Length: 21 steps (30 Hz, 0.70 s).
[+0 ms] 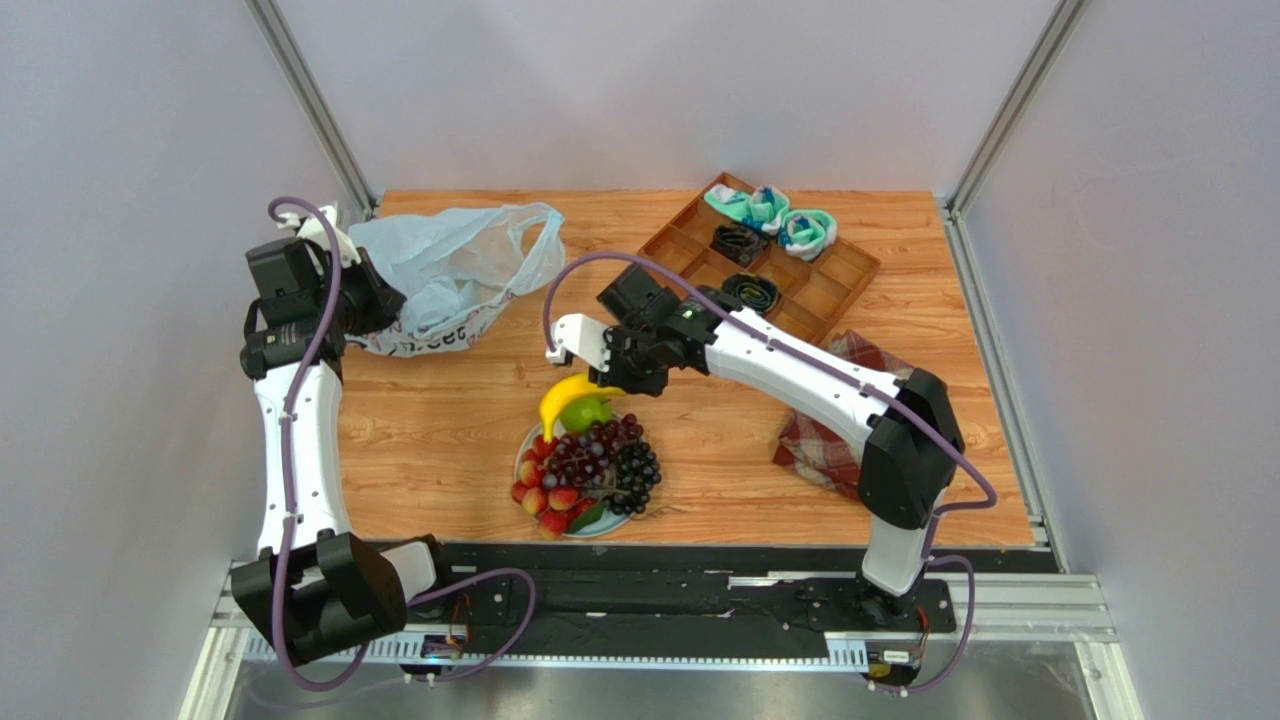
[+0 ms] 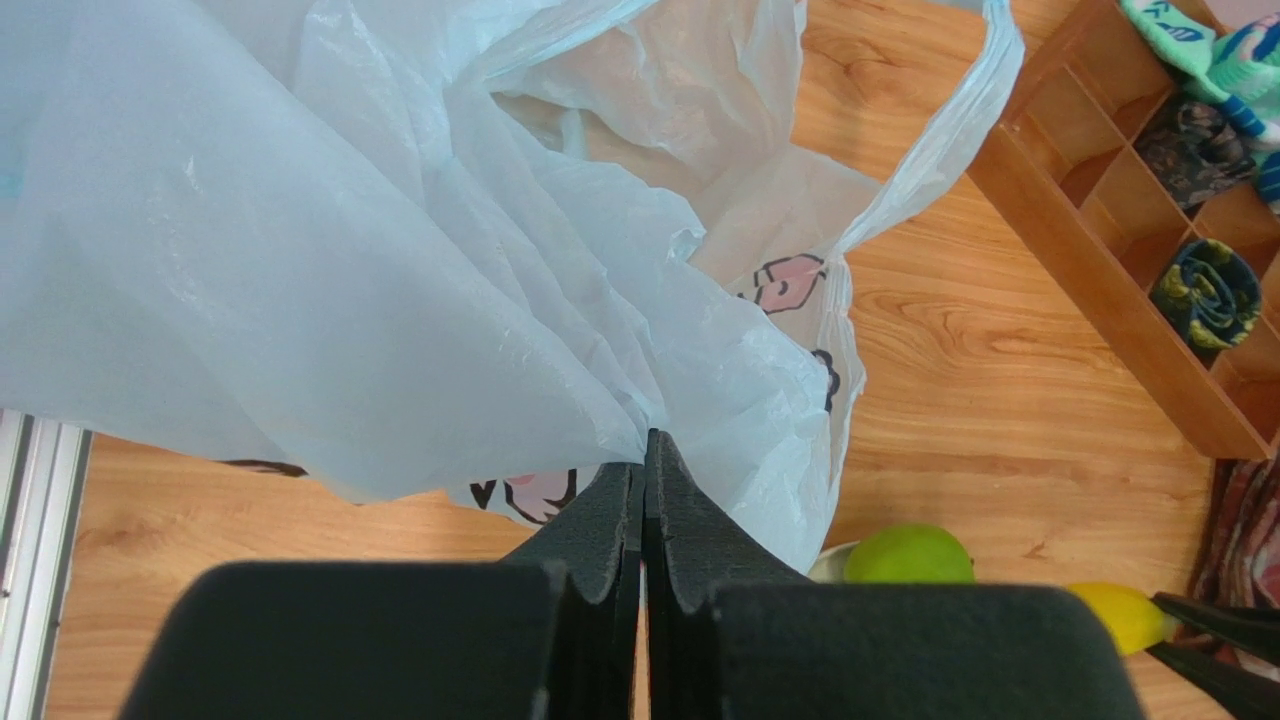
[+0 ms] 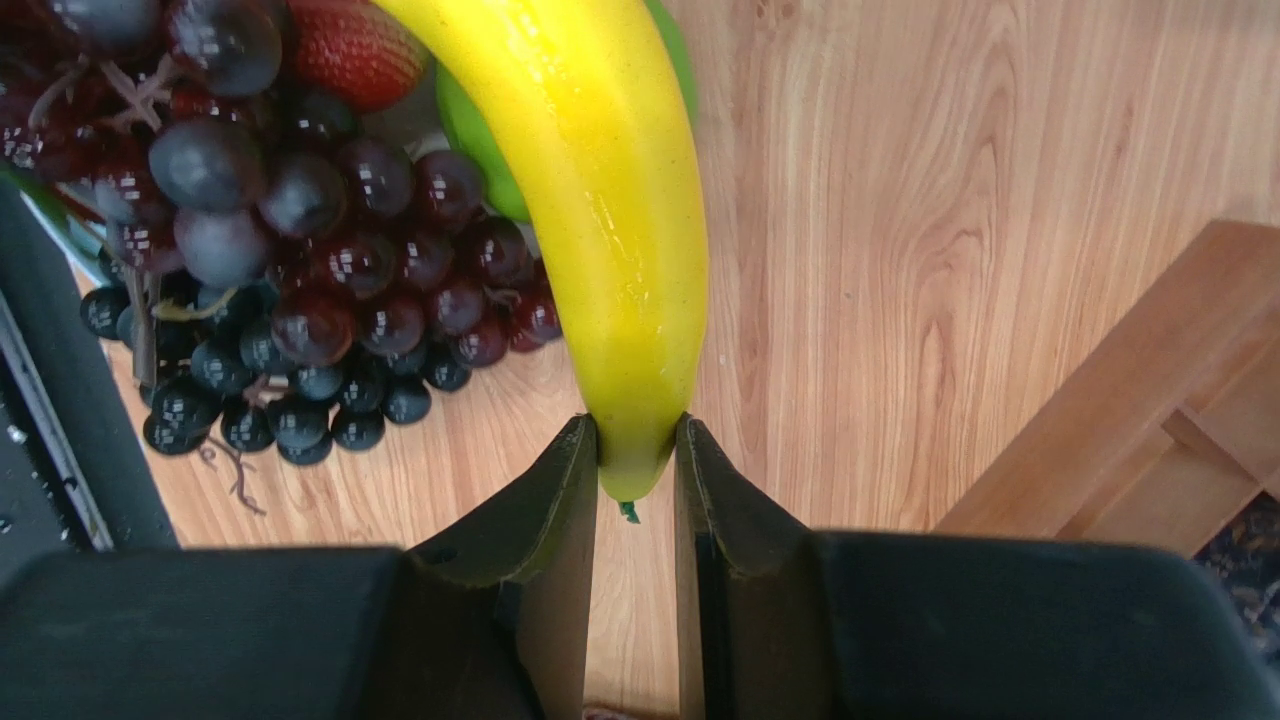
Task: Take the fake fruits out of the plastic bag
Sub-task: Place the fake fruit on the plate.
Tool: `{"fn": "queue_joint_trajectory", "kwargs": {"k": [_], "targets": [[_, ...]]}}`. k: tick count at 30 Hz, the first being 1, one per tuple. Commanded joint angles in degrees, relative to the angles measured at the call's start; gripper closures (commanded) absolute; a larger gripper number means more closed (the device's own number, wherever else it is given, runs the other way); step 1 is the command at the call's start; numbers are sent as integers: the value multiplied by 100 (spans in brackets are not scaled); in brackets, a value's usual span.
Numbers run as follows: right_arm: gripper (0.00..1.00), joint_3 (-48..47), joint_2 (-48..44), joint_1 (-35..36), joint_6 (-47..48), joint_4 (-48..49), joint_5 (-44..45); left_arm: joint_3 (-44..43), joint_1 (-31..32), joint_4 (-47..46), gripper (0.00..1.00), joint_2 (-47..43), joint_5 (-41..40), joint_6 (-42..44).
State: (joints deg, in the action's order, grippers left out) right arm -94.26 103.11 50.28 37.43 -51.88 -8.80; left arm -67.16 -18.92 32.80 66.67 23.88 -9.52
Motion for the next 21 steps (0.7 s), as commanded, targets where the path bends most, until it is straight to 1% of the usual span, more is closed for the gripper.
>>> {"fn": "queue_joint_trajectory", "kwargs": {"k": [1, 8, 16, 19, 20, 21], "targets": [[100, -137, 78, 227, 98, 486, 431, 141, -86, -256, 100, -225, -76, 38], [99, 109, 104, 579, 45, 416, 396, 422, -86, -406, 100, -374, 134, -85], [99, 636, -28, 781, -17, 494, 589, 686, -86, -485, 100, -726, 91, 20], [92, 698, -45, 808, -60, 547, 765, 774, -86, -564, 100, -823, 108, -32], [83, 716, -28, 808, -60, 599, 818, 792, -86, -573, 100, -831, 108, -41], [79, 733, -28, 816, -78, 626, 862, 792, -86, -581, 100, -840, 134, -41]]}}
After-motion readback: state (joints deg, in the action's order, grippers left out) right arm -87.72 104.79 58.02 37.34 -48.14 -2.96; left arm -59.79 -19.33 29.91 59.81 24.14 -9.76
